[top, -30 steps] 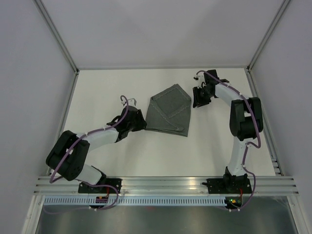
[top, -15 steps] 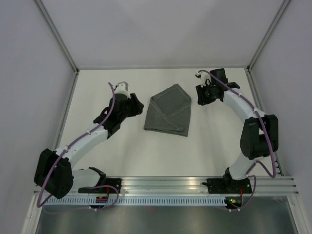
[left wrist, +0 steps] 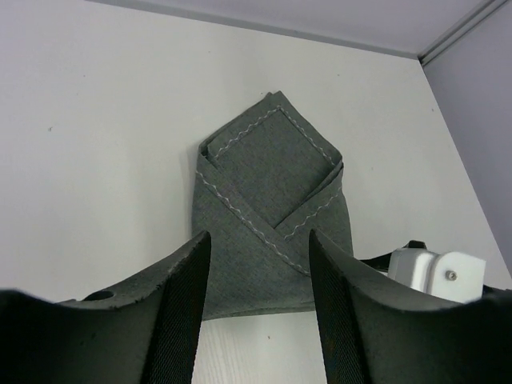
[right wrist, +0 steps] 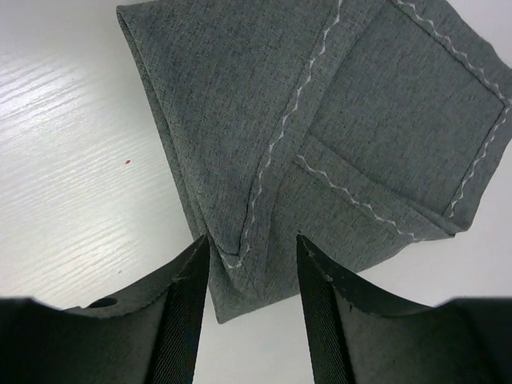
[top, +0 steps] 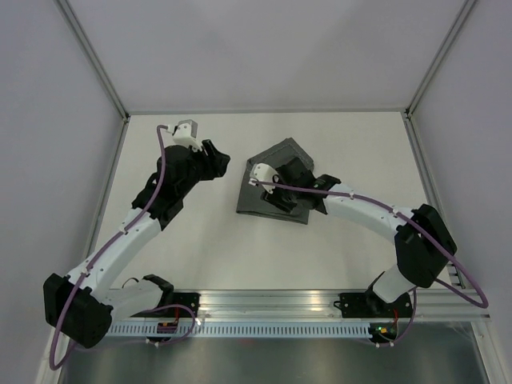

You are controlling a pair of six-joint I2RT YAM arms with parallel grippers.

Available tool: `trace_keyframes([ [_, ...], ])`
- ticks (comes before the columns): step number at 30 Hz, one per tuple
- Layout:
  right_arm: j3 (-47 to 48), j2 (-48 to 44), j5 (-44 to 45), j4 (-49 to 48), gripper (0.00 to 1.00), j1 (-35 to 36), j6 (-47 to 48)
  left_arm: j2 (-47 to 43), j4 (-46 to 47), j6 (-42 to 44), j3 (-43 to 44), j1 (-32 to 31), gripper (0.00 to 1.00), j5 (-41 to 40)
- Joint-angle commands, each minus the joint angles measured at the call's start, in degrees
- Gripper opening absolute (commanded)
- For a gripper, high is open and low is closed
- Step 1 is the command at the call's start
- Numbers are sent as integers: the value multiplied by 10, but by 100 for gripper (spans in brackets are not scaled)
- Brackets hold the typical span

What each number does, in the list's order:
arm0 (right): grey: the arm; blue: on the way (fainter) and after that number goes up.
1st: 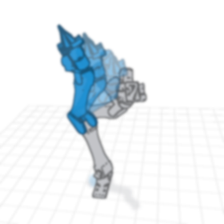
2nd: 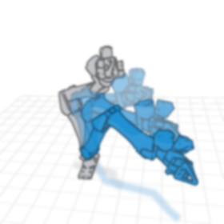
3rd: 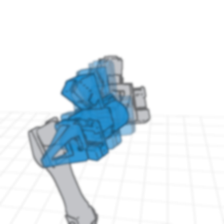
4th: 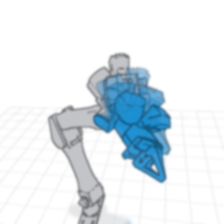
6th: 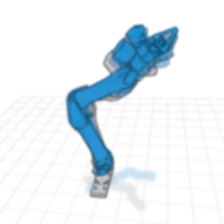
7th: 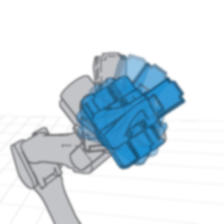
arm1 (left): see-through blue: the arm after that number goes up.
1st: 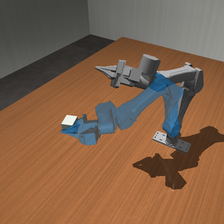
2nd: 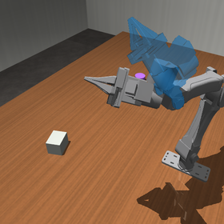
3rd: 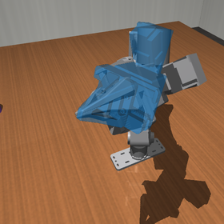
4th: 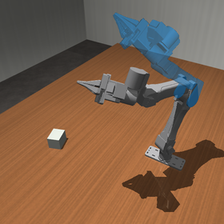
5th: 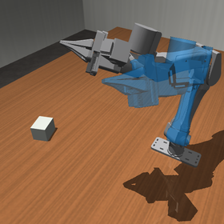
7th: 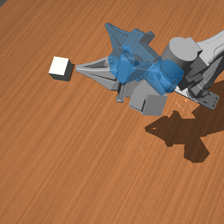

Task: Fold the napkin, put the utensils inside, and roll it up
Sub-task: Roll the napkin with the utensil

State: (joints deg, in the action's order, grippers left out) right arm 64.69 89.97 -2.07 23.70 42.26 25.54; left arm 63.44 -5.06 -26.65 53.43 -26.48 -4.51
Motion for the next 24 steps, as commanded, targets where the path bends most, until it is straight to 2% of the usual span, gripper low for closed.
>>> trace_keyframes([
  [1,-20,21,69,-56,54,30,42,-31,-28,25,19,7,58,11],
  [11,-58,60,94,-85,60,79,66,-64,-52,40,60,16,61,15],
  [24,-88,74,125,-110,63,94,74,-53,-42,49,49,19,62,20],
])
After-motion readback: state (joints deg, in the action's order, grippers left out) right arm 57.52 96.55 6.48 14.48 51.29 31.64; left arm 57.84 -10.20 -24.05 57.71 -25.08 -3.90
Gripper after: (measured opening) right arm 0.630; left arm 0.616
